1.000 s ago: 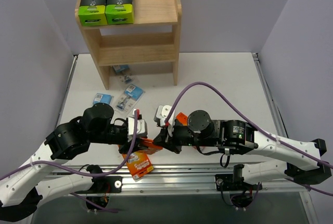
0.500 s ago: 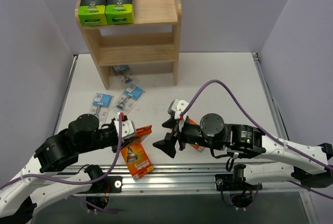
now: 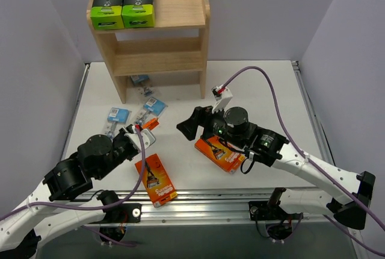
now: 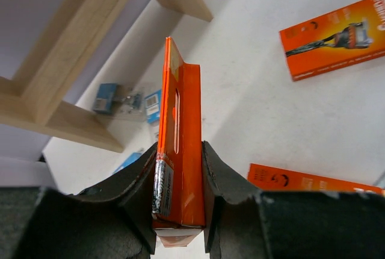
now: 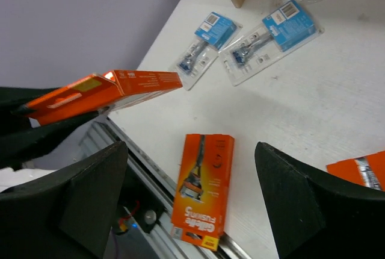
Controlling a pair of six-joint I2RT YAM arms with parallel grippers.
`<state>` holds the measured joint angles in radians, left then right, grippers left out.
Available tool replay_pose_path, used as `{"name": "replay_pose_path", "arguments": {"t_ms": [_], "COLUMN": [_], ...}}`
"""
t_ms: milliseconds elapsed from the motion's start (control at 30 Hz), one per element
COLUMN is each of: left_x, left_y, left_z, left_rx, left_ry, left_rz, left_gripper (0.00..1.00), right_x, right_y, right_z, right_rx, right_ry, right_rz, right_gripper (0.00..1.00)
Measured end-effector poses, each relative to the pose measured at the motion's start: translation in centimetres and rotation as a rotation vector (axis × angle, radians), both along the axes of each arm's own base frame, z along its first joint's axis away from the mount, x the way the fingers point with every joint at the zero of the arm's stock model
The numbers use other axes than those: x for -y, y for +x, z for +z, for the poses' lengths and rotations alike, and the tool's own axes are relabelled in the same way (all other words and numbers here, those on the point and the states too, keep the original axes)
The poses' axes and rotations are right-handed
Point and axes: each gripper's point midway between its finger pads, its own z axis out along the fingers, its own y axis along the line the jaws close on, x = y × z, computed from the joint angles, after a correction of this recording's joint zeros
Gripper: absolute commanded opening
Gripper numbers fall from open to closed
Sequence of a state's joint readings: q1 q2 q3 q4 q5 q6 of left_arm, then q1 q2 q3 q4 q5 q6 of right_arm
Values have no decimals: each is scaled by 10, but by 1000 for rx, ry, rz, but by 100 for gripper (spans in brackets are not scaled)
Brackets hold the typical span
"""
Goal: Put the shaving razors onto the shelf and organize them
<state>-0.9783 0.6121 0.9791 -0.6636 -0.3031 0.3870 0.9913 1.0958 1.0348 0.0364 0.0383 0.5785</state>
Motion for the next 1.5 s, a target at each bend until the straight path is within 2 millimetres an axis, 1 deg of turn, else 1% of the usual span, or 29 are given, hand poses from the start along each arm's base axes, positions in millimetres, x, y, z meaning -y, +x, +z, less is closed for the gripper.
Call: {"name": "replay_pose_path", "arguments": {"t_ms": [67, 167, 333, 433, 500, 600, 667, 733, 900, 967, 1133, 1333, 1500], "left_x": [-1, 5, 17, 24, 34, 51, 61, 67, 70, 70, 80, 95, 104], "left_y": [6, 11, 9, 6, 1, -6, -9, -8, 0, 0, 0, -5, -11], "left_z": [1, 3, 15, 25, 31, 37, 39, 38, 23, 21, 25, 31, 35], "left_rx": [39, 99, 215, 295, 353, 429, 473, 508, 562, 578, 633, 698, 752], "left_ry": [50, 130, 215, 263, 299, 352, 387, 429, 546, 571, 593, 597, 578], "left_rz": [13, -14, -90, -132, -168, -215, -232, -231, -203, -197, -184, -196, -216], "left_gripper": [2, 2, 2, 2, 2, 2, 2, 2, 2, 2, 2, 2, 2], "right_x": [-2, -5, -3, -4, -8, -14, -17, -19, -22, -23, -24, -23, -17], "right_y": [8, 19, 32, 36, 38, 39, 36, 33, 27, 25, 22, 26, 36], "right_z": [4, 15, 40, 46, 44, 34, 26, 23, 23, 21, 17, 26, 27], "right_rx": [-42, -89, -146, -173, -201, -244, -276, -294, -305, -309, -322, -302, -303], "right_ry": [65, 169, 329, 385, 402, 410, 410, 415, 437, 445, 454, 485, 503], "right_rz": [-10, -12, -4, 16, 33, 55, 72, 91, 128, 141, 156, 171, 171], "right_gripper": [82, 82, 82, 82, 82, 82, 82, 82, 82, 83, 83, 83, 77]}}
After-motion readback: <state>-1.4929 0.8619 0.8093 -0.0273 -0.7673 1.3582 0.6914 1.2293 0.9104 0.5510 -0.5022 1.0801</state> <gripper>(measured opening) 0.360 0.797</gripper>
